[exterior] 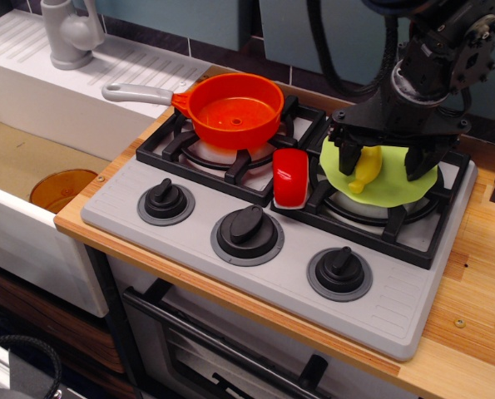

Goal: End effector transition from object to object

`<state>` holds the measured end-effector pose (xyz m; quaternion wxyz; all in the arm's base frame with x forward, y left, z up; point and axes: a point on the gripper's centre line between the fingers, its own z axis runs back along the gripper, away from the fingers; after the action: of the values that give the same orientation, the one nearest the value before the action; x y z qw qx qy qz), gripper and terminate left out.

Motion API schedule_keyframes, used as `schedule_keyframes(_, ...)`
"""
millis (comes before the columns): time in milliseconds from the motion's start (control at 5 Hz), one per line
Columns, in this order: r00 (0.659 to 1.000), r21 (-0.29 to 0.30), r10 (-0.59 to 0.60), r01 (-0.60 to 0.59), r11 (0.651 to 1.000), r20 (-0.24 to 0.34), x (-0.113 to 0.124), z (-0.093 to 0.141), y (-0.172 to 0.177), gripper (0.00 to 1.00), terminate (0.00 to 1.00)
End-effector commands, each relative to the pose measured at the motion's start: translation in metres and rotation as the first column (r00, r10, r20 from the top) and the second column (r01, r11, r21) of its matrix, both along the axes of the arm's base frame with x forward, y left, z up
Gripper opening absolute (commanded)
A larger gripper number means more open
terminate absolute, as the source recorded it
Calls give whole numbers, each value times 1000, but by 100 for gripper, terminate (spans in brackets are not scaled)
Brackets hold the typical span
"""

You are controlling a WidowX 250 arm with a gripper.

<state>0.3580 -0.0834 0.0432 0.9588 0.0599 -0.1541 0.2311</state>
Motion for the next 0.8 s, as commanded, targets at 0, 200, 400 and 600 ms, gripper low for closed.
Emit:
schedule_keyframes(0,1000,0,0,0,1000,0,0,0,0,100,0)
schedule_keyframes(200,999,13,-14,14,1000,-34,1,33,2,100,0)
schedule_keyframes(400,998,9,-19,19,1000,-56,15,68,-3,100,0)
schedule_keyframes(600,996,16,-30,32,999,-78,16,89,-1,100,0)
